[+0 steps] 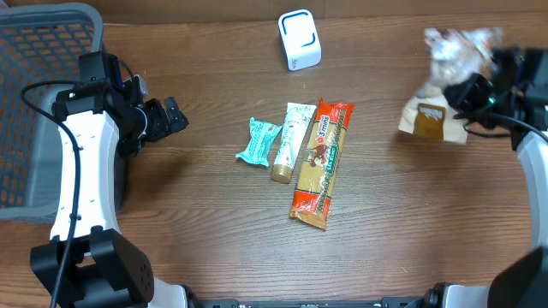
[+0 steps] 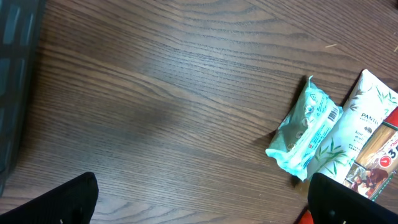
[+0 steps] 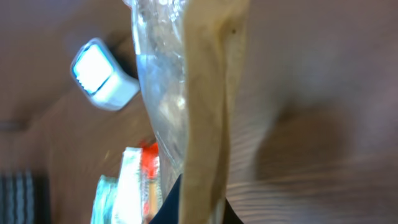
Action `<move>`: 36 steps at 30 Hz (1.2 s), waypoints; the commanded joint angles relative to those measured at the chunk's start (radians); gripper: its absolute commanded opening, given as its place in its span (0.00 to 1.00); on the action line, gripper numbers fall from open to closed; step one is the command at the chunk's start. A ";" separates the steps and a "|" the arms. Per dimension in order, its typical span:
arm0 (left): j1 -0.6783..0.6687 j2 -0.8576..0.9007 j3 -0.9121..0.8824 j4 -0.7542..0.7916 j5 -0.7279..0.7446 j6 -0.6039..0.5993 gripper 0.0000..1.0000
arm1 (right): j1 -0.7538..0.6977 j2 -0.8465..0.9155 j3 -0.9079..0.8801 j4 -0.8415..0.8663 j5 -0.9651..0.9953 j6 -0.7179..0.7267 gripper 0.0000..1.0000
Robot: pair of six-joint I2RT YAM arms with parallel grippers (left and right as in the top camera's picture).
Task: Scan the item barcode
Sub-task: 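Move the mushroom bag right and drop it at the table's right edge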
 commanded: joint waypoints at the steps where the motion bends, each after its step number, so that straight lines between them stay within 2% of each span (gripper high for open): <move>1: -0.006 0.005 0.015 0.003 -0.002 0.019 1.00 | -0.078 0.042 -0.137 0.094 -0.029 0.201 0.04; 6: -0.006 0.005 0.015 0.003 -0.002 0.019 1.00 | -0.156 0.066 -0.317 0.240 0.050 0.278 0.04; 7: -0.005 0.005 0.015 0.003 -0.002 0.019 1.00 | -0.166 0.068 -0.340 0.249 0.070 0.277 0.07; 8: -0.005 0.005 0.015 0.003 -0.002 0.019 1.00 | -0.174 0.069 -0.359 0.252 0.096 0.277 0.20; 9: -0.005 0.005 0.015 0.003 -0.002 0.019 1.00 | -0.182 0.069 -0.374 0.252 0.117 0.277 0.43; 10: -0.005 0.005 0.015 0.003 -0.002 0.019 1.00 | -0.189 0.069 -0.379 0.241 0.128 0.276 0.61; 13: -0.006 0.005 0.015 0.003 -0.002 0.019 1.00 | -0.213 0.069 -0.378 0.220 0.115 0.259 0.81; 15: -0.006 0.005 0.015 0.003 -0.002 0.019 1.00 | -0.231 0.069 -0.364 0.218 0.037 0.203 0.97; 17: -0.006 0.005 0.015 0.003 -0.002 0.019 1.00 | -0.243 0.067 -0.332 0.189 -0.029 0.175 1.00; 21: -0.006 0.005 0.015 0.003 -0.003 0.019 1.00 | -0.230 0.050 -0.227 0.095 -0.106 0.097 1.00; 27: -0.006 0.005 0.015 0.003 -0.002 0.019 1.00 | -0.114 0.035 -0.063 -0.057 -0.108 0.039 1.00; 36: -0.006 0.005 0.015 0.003 -0.002 0.019 1.00 | 0.087 0.037 -0.047 -0.036 -0.003 0.010 1.00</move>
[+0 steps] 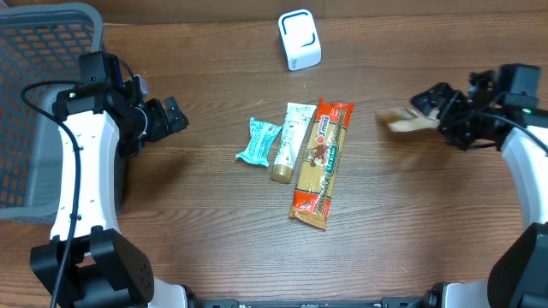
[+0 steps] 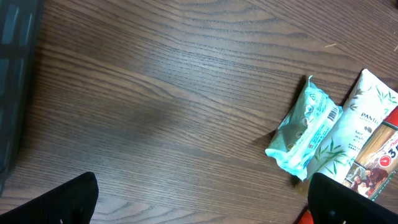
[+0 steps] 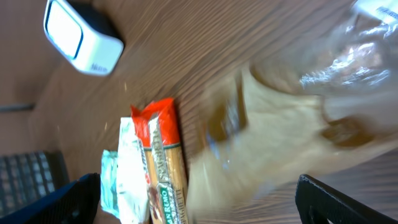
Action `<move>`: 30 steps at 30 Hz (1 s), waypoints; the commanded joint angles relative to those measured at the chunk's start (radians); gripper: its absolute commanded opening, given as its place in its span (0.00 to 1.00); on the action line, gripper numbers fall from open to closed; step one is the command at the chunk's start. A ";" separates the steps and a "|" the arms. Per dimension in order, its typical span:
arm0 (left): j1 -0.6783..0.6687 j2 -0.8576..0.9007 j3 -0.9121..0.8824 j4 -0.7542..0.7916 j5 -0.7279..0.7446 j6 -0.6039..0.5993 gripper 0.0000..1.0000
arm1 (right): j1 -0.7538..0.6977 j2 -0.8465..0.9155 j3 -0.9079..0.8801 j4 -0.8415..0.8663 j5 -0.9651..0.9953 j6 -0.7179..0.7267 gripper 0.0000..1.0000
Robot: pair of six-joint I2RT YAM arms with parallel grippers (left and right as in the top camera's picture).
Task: Scan the item barcode
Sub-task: 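Move the mushroom bag right and drop it at the table's right edge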
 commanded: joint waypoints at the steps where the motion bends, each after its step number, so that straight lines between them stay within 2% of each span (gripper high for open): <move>1: -0.004 0.005 0.015 0.003 -0.002 0.019 1.00 | 0.034 -0.020 0.014 0.007 0.074 -0.022 1.00; 10: -0.004 0.005 0.015 0.003 -0.002 0.019 1.00 | 0.051 -0.016 0.011 0.048 0.077 -0.024 1.00; 14: -0.004 0.005 0.015 0.003 -0.002 0.019 1.00 | 0.090 0.009 -0.018 0.180 0.085 -0.101 1.00; 17: -0.004 0.005 0.015 0.003 -0.002 0.019 1.00 | 0.136 0.073 -0.031 0.311 0.133 -0.153 0.95; 22: -0.004 0.005 0.015 0.003 -0.002 0.019 1.00 | 0.199 0.235 -0.031 0.525 0.158 -0.267 0.96; 24: -0.004 0.005 0.015 0.003 -0.002 0.019 1.00 | 0.208 0.286 -0.031 0.587 0.183 -0.267 0.98; 27: -0.004 0.005 0.015 0.003 -0.002 0.019 1.00 | 0.209 0.332 -0.031 0.639 0.193 -0.271 1.00; 30: -0.004 0.005 0.015 0.003 -0.002 0.019 1.00 | 0.208 0.339 -0.031 0.615 0.217 -0.270 1.00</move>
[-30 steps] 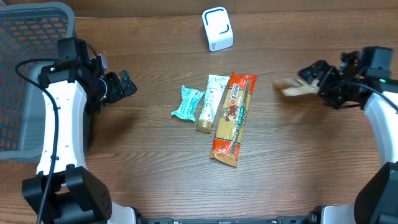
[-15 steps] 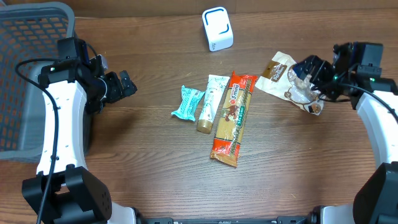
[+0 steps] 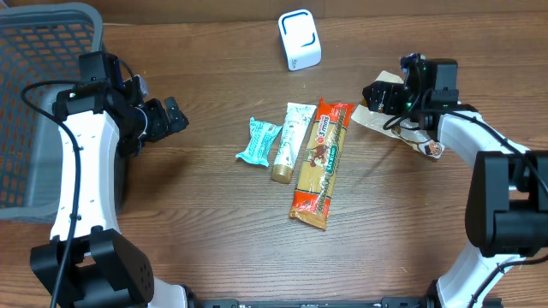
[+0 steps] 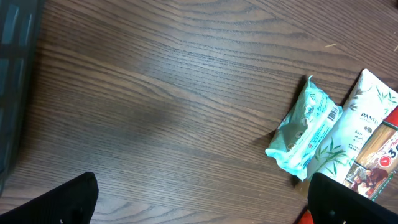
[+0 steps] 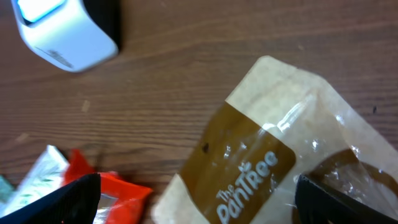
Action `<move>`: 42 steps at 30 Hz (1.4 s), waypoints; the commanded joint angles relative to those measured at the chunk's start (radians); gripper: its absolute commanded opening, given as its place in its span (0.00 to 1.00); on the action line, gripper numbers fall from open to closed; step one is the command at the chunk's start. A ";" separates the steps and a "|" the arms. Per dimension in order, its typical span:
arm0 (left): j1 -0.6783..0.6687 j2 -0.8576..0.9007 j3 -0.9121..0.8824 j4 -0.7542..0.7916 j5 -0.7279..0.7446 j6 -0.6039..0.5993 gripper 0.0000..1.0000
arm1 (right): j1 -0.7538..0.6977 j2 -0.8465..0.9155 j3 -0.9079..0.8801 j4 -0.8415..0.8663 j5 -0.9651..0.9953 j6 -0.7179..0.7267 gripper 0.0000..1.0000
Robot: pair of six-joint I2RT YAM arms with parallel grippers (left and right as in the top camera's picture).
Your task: Scan the item barcode
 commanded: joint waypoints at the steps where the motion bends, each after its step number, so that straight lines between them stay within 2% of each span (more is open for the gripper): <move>1: -0.004 0.005 0.015 0.003 -0.002 0.019 0.99 | -0.008 -0.008 0.000 -0.026 0.065 -0.025 1.00; 5: -0.004 0.005 0.015 0.003 -0.002 0.019 1.00 | -0.018 -0.008 0.000 -0.150 0.171 -0.021 1.00; 10: -0.004 0.005 0.015 0.003 -0.002 0.019 1.00 | -0.054 -0.007 0.000 -0.298 0.329 0.084 1.00; 20: -0.004 0.005 0.015 0.003 -0.002 0.019 1.00 | -0.178 -0.007 0.000 -0.346 0.370 0.244 1.00; 27: -0.004 0.005 0.015 0.003 -0.002 0.019 1.00 | -0.198 -0.026 0.047 -0.446 0.184 0.262 1.00; 35: -0.004 0.005 0.015 0.003 -0.002 0.019 1.00 | -0.191 -0.141 0.277 -0.744 0.014 0.260 1.00; 42: -0.005 0.005 0.015 0.003 -0.002 0.019 1.00 | -0.145 -0.147 0.274 -0.783 -0.146 0.253 1.00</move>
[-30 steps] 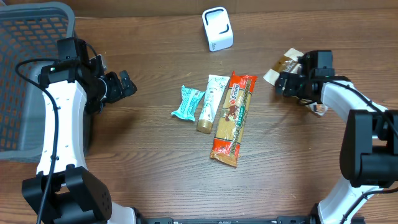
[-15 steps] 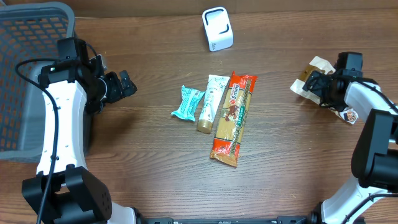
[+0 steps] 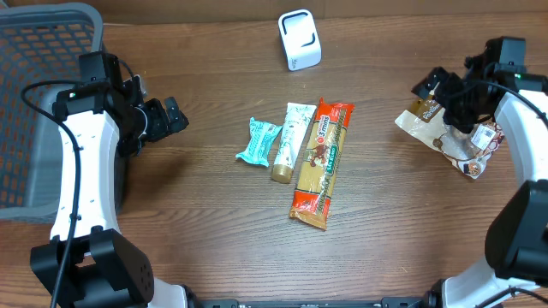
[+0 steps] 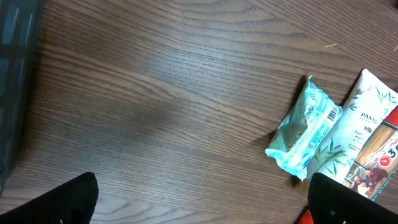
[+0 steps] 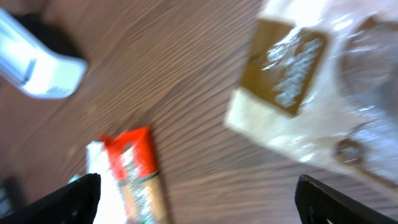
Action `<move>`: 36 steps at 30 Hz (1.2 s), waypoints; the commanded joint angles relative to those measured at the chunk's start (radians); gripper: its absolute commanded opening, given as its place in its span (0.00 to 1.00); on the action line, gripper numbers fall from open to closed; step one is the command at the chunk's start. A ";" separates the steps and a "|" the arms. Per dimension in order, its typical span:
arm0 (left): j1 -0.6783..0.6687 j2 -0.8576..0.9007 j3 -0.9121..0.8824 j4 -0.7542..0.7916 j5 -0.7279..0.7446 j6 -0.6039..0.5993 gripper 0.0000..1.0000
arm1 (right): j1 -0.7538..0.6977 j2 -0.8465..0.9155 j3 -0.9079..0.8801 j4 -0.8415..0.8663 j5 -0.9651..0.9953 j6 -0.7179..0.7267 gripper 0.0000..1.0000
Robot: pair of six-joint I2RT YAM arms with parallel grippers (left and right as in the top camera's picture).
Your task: Scan the item barcode
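Note:
A brown-and-clear snack bag (image 3: 449, 133) lies flat on the table at the right, and shows as well in the right wrist view (image 5: 311, 81). My right gripper (image 3: 438, 92) hovers over its far left end, open and empty (image 5: 199, 205). The white barcode scanner (image 3: 299, 38) stands at the back middle and is also in the right wrist view (image 5: 37, 68). My left gripper (image 3: 171, 115) hangs open over bare wood at the left (image 4: 202, 205), well short of the teal packet (image 4: 308, 130).
In the middle lie a teal packet (image 3: 259, 141), a white tube (image 3: 288, 141) and a long red-orange packet (image 3: 322, 162), side by side. A grey basket (image 3: 34, 103) fills the far left corner.
The snack bag and my right gripper have both shifted from beside the red packet's top end to the table's right side. The gripper is open at both moments. The left arm has not moved.
At first my right gripper was shut on the snack bag, held up at the far right. Then its fingers were apart with the bag blurred nearer the scanner. Then the bag lay near the scanner and red packet, and now lies on the right.

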 commanded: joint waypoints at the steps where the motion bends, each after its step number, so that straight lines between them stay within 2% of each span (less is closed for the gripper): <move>1: -0.005 0.005 0.015 0.003 -0.002 0.019 1.00 | 0.047 0.000 -0.025 -0.021 -0.116 0.000 1.00; 7: -0.005 0.005 0.015 0.003 -0.002 0.019 1.00 | 0.203 0.000 -0.172 0.032 -0.114 0.005 1.00; 10: -0.005 0.005 0.015 0.003 -0.002 0.019 1.00 | 0.292 0.000 -0.261 0.116 -0.114 0.016 1.00; 13: -0.005 0.005 0.015 0.003 -0.002 0.019 1.00 | 0.355 0.000 -0.334 0.216 -0.114 0.088 0.99; 18: -0.005 0.005 0.015 0.003 -0.002 0.019 1.00 | 0.428 0.001 -0.422 0.391 -0.108 0.230 0.88; 25: -0.004 0.005 0.015 0.003 -0.002 0.019 1.00 | 0.523 0.073 -0.449 0.508 -0.103 0.362 0.84; 27: -0.005 0.005 0.015 0.003 -0.002 0.019 1.00 | 0.551 0.114 -0.449 0.530 -0.104 0.399 0.79; 29: -0.005 0.005 0.015 0.003 -0.002 0.019 1.00 | 0.564 0.145 -0.449 0.549 -0.108 0.441 0.69; 34: -0.005 0.005 0.015 0.003 -0.002 0.019 1.00 | 0.549 0.151 -0.446 0.564 -0.115 0.448 0.24; 36: -0.005 0.005 0.015 0.003 -0.002 0.019 1.00 | 0.541 0.151 -0.445 0.560 -0.125 0.447 0.13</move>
